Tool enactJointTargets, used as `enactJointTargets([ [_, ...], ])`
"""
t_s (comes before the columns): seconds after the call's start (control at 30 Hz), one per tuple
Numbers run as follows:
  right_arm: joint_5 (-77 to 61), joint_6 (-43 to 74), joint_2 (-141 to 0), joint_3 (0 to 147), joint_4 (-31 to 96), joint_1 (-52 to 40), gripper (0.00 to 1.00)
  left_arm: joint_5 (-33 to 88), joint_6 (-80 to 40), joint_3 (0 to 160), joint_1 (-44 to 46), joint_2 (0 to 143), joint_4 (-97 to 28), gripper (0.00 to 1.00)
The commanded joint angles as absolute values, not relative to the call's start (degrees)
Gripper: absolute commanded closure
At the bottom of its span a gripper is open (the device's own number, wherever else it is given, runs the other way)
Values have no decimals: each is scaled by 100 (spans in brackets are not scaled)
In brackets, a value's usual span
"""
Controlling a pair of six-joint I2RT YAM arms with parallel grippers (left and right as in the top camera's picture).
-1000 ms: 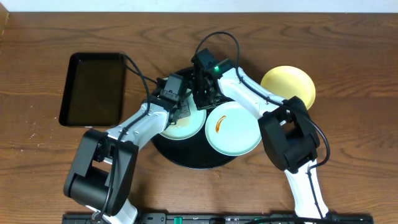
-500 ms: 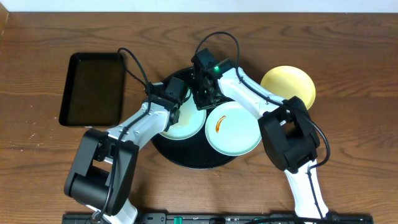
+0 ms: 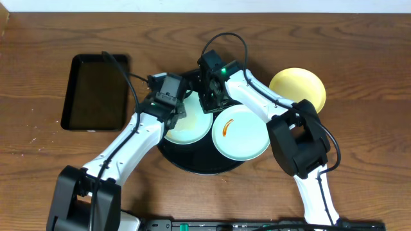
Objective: Clean dirty plates on tray and stack at the side
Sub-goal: 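Scrub the green plate with the sponge while the right gripper holds it, then keep scrubbing the green plate surface with the left gripper's sponge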
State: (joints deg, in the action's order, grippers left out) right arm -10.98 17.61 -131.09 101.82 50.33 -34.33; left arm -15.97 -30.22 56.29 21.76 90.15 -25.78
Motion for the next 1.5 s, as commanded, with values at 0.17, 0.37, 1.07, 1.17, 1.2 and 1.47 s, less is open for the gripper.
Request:
enactJointTargets([
  [0.17, -582, 1839, -13150, 10145, 5081, -3385, 99, -45, -3227, 5555, 2163, 9456, -1745, 92],
  [0.37, -582, 1839, -13150, 10145, 5085, -3385, 99, -47, -3225, 5555, 2161, 9968, -1188, 91],
  [1.07, -582, 1839, -13150, 10145, 5116, -3385, 99, -2014, -2781, 5559, 2156, 10479, -1623, 92],
  [1.17, -582, 1837, -13150, 10145, 5116, -3385, 99, -2467, -2759, 5559, 2156, 10479, -1885, 91],
  [1.2, -582, 1839, -13150, 10145, 5113, -3385, 99, -2552, -2735, 5559, 2156, 10479, -1951, 91],
  [1.47, -580, 1839, -13150, 10145, 5124, -3385, 99, -2628, -2506, 5566, 2156, 10477, -2139, 92],
])
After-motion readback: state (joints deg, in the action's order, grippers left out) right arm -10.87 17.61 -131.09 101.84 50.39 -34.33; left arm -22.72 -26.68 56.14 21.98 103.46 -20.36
